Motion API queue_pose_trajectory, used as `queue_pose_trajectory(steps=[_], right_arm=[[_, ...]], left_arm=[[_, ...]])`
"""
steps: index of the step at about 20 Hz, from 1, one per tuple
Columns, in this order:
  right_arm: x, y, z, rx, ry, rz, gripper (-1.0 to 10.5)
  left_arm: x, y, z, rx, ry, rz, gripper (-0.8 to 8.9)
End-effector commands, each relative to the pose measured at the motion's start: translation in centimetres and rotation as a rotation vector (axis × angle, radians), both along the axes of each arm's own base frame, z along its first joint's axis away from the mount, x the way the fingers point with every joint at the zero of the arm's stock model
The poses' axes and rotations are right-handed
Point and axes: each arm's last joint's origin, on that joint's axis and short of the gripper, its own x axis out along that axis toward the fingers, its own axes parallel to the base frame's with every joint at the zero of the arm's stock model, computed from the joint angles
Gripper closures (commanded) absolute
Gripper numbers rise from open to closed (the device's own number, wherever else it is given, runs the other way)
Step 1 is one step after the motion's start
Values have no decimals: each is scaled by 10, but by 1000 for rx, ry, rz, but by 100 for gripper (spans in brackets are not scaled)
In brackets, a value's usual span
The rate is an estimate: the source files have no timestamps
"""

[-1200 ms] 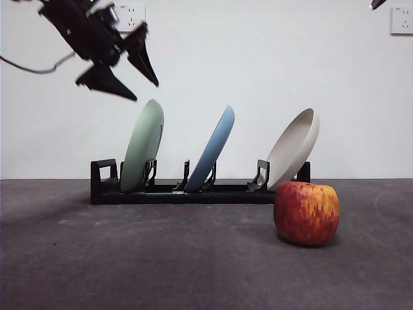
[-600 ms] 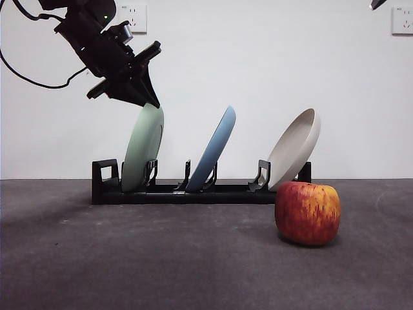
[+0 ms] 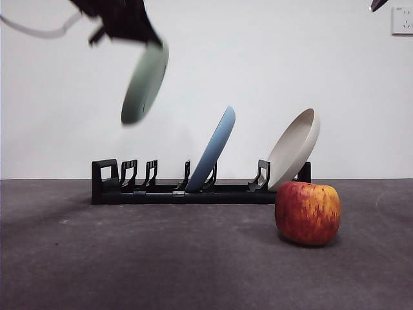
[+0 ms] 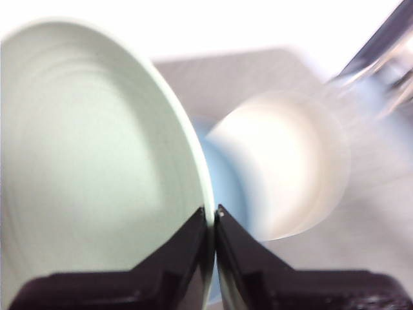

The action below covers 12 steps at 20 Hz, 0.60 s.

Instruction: Take the green plate from the plate rack,put the plate on the table,take the apple from the table,put the apple in the plate

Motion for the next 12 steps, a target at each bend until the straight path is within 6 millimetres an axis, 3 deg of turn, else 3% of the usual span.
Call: queue_pose_trajectory(steps=[1, 4, 6, 9, 12], right_arm=[[1, 0, 1, 5, -2, -5, 600], [1, 0, 1, 7, 0, -6, 600], [1, 0, 1, 7, -1, -6, 600], [1, 0, 1, 6, -2, -8, 601], [1, 0, 1, 5, -2, -10, 601]], left_arm=[[-32, 5, 37, -50, -87, -99, 822], [-88, 14, 77, -87, -137, -219, 822], [-129, 18, 93, -9, -195, -264, 822], [-181, 23, 100, 142, -206, -280, 821], [-211, 17, 97, 309, -174, -256, 821]])
